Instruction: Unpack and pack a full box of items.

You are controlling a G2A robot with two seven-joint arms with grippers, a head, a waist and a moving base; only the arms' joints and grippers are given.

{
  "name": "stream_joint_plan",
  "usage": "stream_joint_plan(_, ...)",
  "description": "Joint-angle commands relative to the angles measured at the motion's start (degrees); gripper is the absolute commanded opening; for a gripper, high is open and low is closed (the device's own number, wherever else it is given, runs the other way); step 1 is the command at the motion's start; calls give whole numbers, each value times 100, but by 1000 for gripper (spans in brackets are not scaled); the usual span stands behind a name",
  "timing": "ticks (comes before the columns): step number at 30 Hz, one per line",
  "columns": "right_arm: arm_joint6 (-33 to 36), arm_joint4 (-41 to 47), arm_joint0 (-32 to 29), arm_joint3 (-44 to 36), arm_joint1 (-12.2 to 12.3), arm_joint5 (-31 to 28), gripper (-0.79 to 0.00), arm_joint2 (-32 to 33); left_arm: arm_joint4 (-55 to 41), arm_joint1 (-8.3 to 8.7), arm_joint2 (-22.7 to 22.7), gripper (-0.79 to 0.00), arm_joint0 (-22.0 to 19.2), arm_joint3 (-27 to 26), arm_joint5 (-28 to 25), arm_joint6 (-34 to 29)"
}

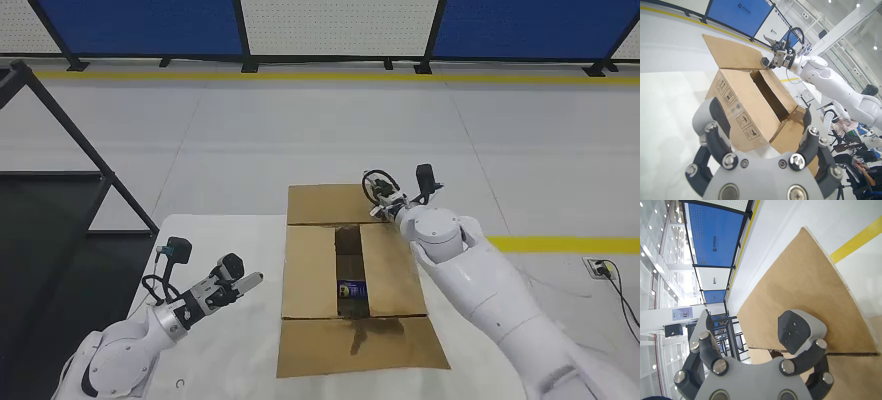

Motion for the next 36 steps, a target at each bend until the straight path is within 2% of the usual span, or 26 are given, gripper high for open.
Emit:
stream_joint_plan(1, -30, 6, -2, 84, -48, -220, 0, 41, 0, 0, 0, 0, 0, 0, 0, 0)
stream_joint_plan(5, -9, 29, -31, 182, -103, -671, 0, 192, 0, 0, 0, 0, 0, 0, 0, 0)
stream_joint_plan(16, 129, -179, -72, -1, -111, -875, 0, 587, 0, 0, 0, 0, 0, 0, 0, 0)
stream_joint_plan(21, -39, -354, -46, -74, -155, -658, 0, 676, 0, 0, 0, 0, 0, 0, 0, 0)
stream_joint_plan(27, -150, -518, 117, 206, -317, -291, 0, 623, 0, 0, 0, 0, 0, 0, 0, 0)
stream_joint_plan(36, 257, -592, 342, 916, -604, -214, 0, 547, 0, 0, 0, 0, 0, 0, 0, 0)
